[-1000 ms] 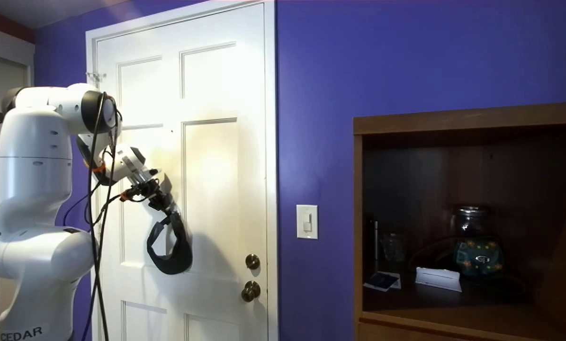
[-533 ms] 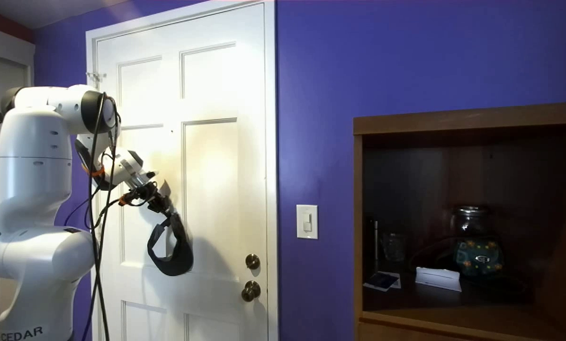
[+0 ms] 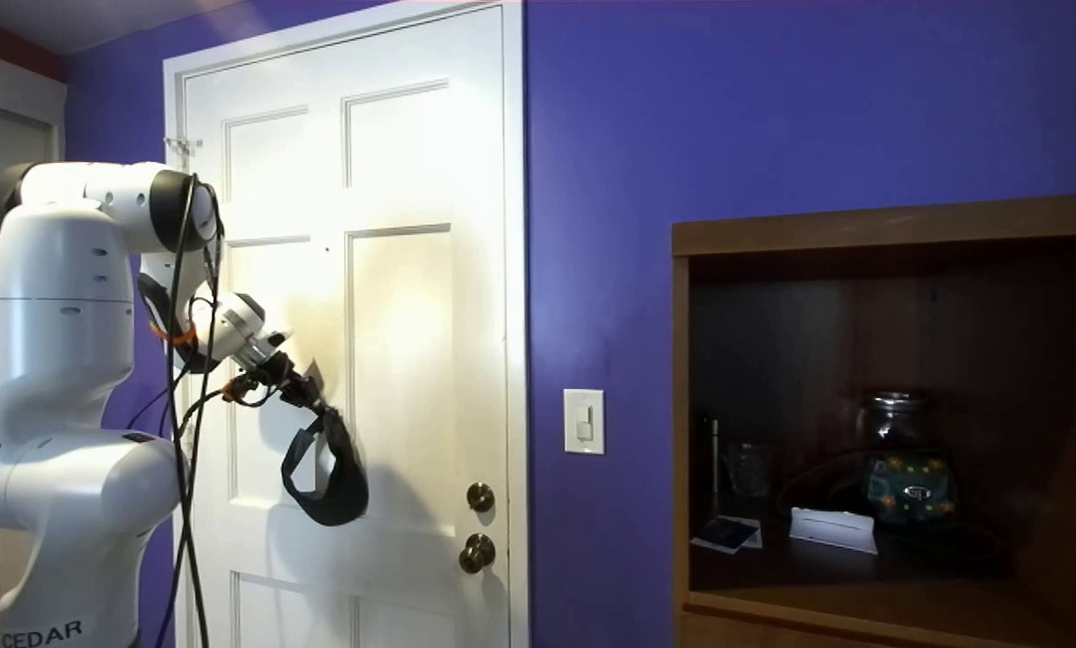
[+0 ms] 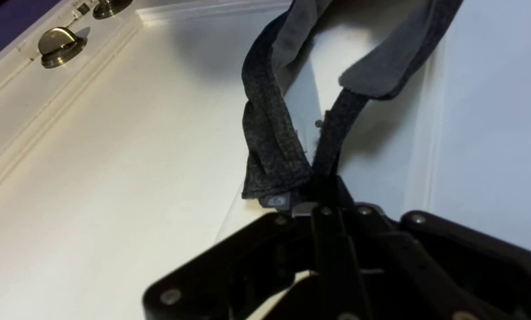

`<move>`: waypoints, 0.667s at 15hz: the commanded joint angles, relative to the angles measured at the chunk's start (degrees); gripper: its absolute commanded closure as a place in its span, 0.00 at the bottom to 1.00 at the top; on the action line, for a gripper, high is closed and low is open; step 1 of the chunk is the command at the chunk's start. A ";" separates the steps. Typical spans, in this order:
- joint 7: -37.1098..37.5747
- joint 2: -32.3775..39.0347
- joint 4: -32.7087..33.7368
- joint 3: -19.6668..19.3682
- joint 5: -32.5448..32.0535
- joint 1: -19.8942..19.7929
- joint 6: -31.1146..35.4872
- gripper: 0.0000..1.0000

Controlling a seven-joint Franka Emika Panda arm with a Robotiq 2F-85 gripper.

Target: Remove the half sports cap from the top of the cabinet and hang it on the door hanging nail

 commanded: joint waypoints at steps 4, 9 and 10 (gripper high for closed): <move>7.77 2.30 -0.15 -1.59 -10.11 -0.24 6.44 1.00; 7.69 1.74 -2.05 -2.02 -12.34 -0.64 11.42 1.00; 7.73 1.57 -2.52 -2.17 -13.03 -0.76 12.48 1.00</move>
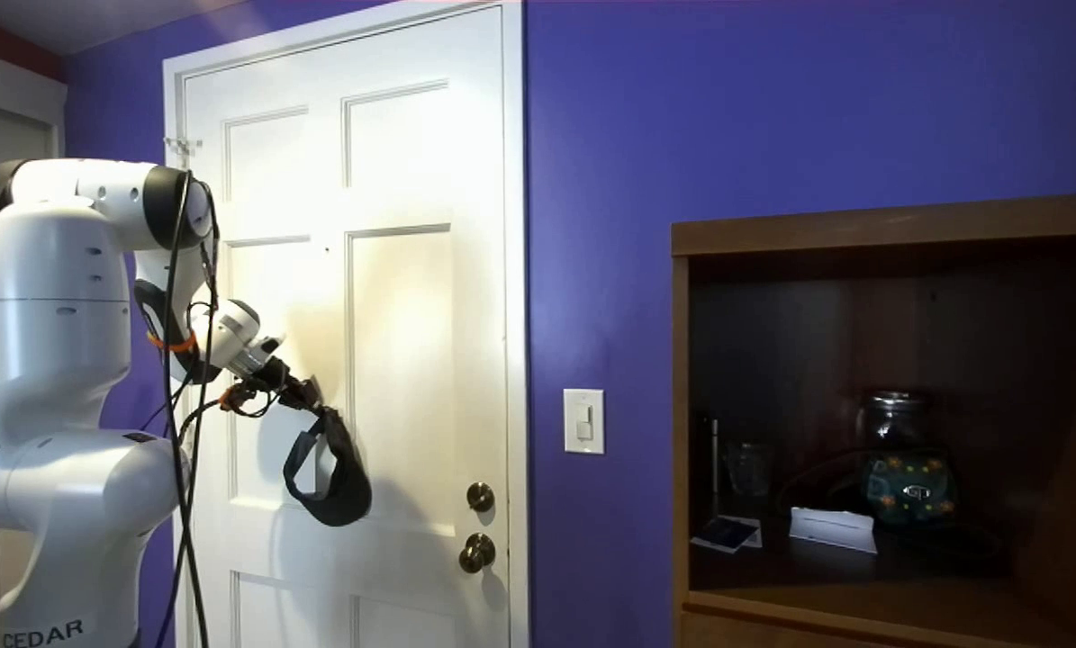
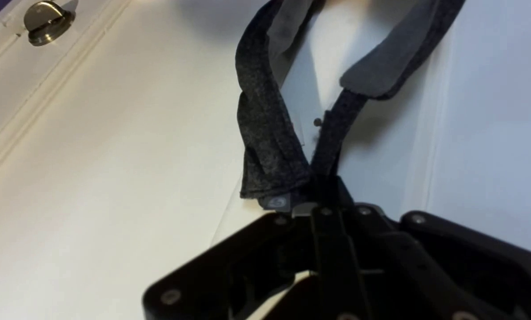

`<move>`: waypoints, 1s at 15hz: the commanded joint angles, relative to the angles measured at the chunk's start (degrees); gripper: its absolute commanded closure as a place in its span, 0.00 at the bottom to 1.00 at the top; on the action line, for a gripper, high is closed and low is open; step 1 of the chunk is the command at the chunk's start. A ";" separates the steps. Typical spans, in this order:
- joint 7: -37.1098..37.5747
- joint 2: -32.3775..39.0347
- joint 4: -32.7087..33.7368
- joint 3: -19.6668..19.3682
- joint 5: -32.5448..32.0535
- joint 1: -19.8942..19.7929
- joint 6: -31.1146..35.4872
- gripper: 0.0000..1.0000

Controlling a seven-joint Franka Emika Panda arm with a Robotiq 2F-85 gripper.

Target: Remove the half sports cap from the top of the cabinet and hang it on the door hanging nail

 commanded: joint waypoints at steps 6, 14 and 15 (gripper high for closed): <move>0.17 -0.73 -1.67 -0.45 -1.00 0.03 1.99 0.98; 2.03 2.34 -1.52 -1.07 -2.56 -0.29 4.80 1.00; 2.21 2.50 -1.52 -1.08 -2.62 -0.22 4.59 1.00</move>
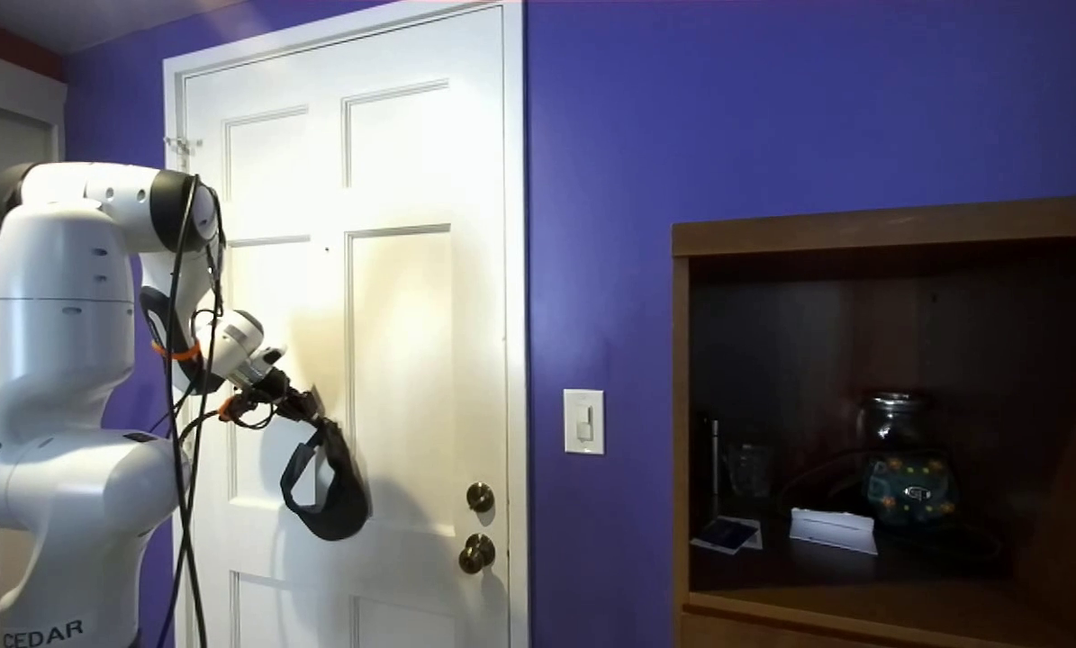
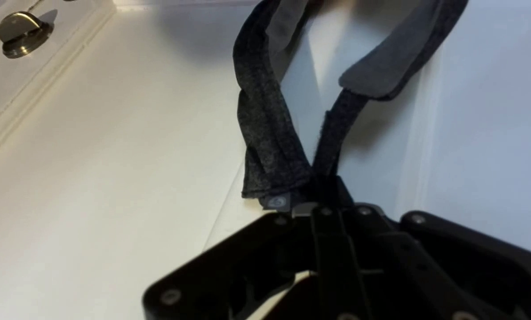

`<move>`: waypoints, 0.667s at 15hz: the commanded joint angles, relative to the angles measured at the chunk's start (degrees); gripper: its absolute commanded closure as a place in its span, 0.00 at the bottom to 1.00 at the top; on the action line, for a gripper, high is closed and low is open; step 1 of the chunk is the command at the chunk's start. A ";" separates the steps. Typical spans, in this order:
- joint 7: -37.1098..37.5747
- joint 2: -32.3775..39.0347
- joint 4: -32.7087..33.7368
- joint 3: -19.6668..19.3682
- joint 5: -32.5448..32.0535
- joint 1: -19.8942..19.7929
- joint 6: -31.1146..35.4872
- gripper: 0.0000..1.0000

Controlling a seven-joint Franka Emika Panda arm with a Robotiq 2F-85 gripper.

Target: Remove the half sports cap from the top of the cabinet and hang it on the door hanging nail

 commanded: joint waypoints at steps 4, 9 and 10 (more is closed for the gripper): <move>2.10 1.44 0.38 -0.66 -1.62 -0.09 1.67 0.72; 1.74 1.11 0.20 -0.74 -1.43 -0.15 2.06 0.40; 1.67 1.16 0.17 -0.82 -1.45 -0.21 2.16 0.32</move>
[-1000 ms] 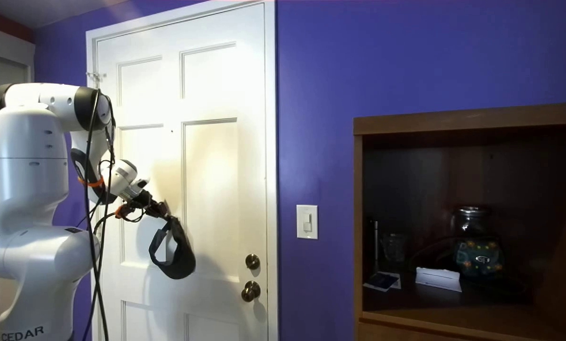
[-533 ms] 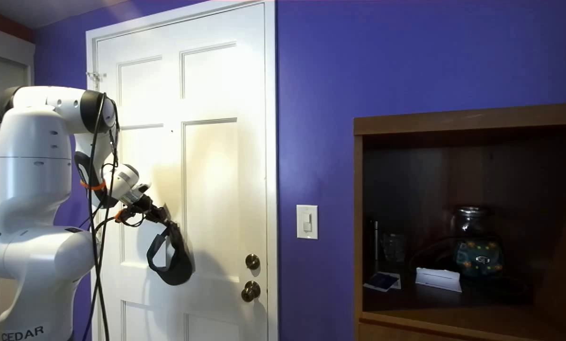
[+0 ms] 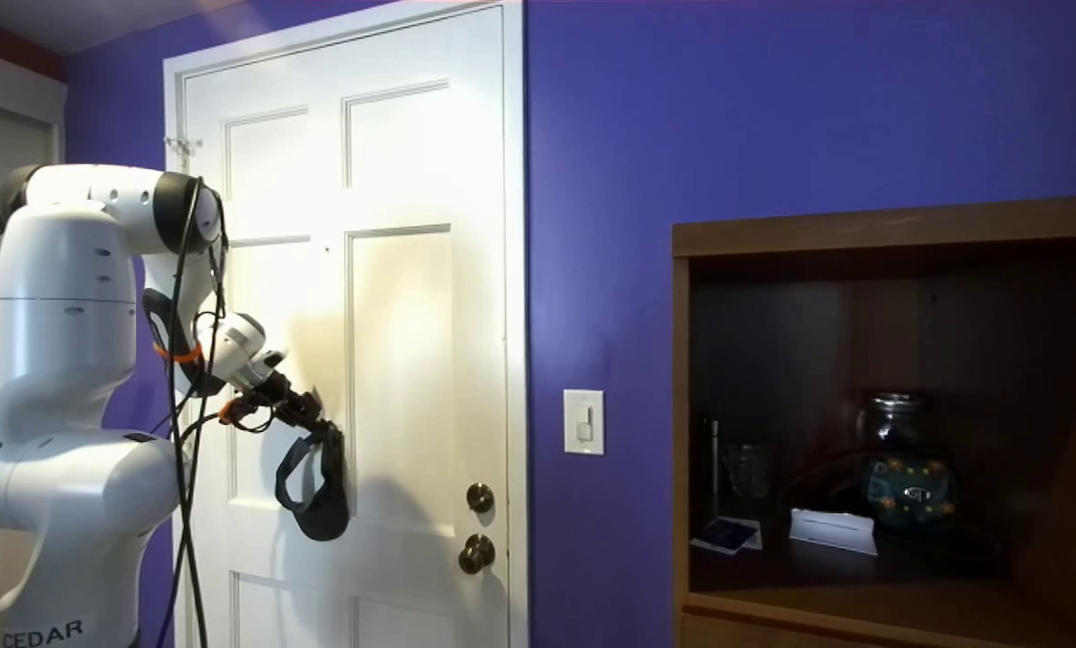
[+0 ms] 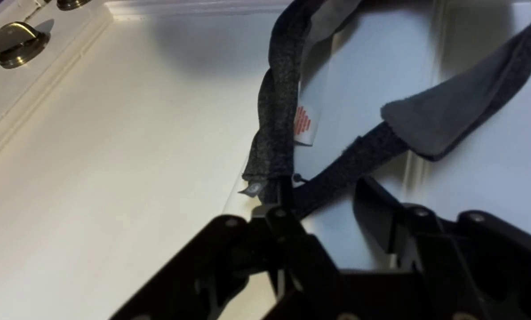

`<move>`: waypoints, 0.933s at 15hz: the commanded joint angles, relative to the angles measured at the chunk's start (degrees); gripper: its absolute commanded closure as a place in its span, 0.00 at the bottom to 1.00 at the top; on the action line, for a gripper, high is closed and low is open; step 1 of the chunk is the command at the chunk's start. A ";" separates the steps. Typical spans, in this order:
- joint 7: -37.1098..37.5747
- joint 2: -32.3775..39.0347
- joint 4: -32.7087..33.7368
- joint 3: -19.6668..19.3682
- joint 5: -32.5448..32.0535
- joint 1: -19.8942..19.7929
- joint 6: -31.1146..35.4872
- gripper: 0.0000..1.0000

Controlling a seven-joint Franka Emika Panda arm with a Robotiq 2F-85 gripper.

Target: Remove the half sports cap from the top of the cabinet and hang it on the door hanging nail

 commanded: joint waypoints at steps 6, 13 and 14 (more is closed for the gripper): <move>1.72 0.88 0.28 -1.22 -2.16 -0.32 2.37 0.00; 1.29 2.18 0.74 -2.47 -2.06 -1.05 9.41 0.00; 1.19 2.38 0.74 -2.80 -1.81 -1.24 10.95 0.00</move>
